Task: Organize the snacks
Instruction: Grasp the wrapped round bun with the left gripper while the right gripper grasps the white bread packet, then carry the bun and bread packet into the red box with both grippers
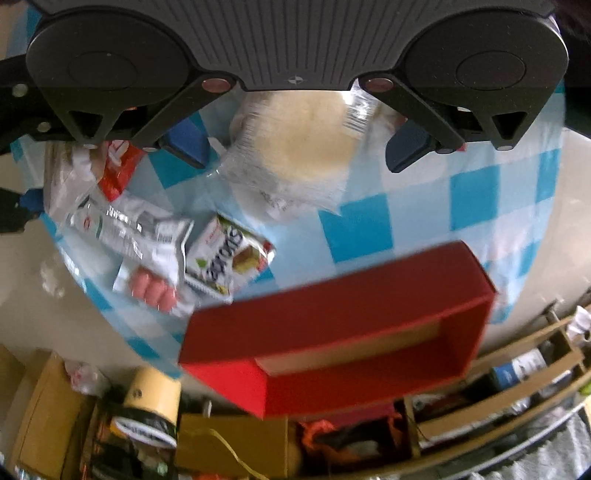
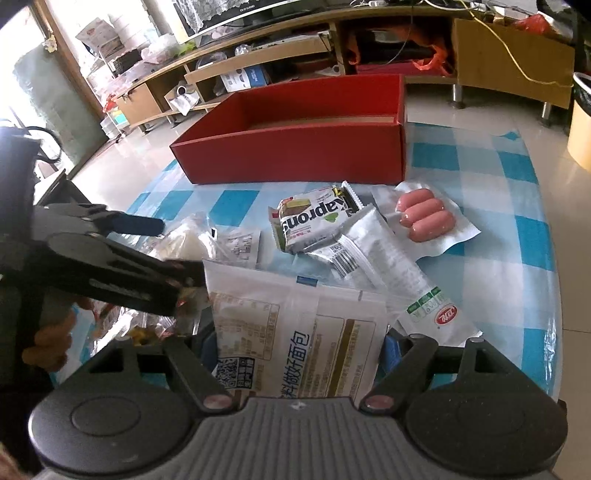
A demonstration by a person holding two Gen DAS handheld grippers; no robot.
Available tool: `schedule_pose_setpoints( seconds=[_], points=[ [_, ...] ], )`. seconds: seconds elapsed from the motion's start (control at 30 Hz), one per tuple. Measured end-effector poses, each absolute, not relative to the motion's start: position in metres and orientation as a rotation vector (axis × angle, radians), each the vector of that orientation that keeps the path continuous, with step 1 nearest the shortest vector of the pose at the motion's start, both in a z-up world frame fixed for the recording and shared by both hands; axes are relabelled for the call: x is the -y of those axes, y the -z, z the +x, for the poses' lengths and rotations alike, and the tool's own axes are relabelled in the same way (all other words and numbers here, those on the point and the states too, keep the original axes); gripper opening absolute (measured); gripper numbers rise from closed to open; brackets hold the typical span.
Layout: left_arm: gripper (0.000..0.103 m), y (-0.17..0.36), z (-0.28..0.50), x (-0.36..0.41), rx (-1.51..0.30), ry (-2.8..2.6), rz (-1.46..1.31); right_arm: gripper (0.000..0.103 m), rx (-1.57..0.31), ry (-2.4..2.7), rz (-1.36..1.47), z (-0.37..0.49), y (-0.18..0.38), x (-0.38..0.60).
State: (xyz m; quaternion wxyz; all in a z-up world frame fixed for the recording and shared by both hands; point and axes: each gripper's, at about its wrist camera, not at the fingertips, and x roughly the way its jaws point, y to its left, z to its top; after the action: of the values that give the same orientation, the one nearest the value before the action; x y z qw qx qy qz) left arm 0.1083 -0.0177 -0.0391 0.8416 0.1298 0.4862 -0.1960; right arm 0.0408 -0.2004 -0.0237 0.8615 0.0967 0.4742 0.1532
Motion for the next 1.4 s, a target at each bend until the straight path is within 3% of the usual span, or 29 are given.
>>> schedule_pose_setpoints(
  seconds=[0.17, 0.3, 0.37, 1.4],
  points=[
    [0.089, 0.052, 0.107, 0.015, -1.097, 0.376, 0.257, 0.078, -1.005, -0.316, 0.216, 0.043, 0.025, 0.204],
    [0.071, 0.046, 0.105, 0.008, -1.125, 0.346, 0.194, 0.078, -1.009, -0.316, 0.231, 0.042, 0.024, 0.206],
    [0.067, 0.040, 0.102, 0.007, -1.129, 0.325, 0.183, 0.078, -1.006, -0.314, 0.232, 0.041, 0.024, 0.207],
    [0.066, -0.006, 0.095, 0.008, -1.019, 0.342, -0.009, 0.077, -0.896, -0.281, 0.347, 0.062, 0.002, 0.225]
  ],
)
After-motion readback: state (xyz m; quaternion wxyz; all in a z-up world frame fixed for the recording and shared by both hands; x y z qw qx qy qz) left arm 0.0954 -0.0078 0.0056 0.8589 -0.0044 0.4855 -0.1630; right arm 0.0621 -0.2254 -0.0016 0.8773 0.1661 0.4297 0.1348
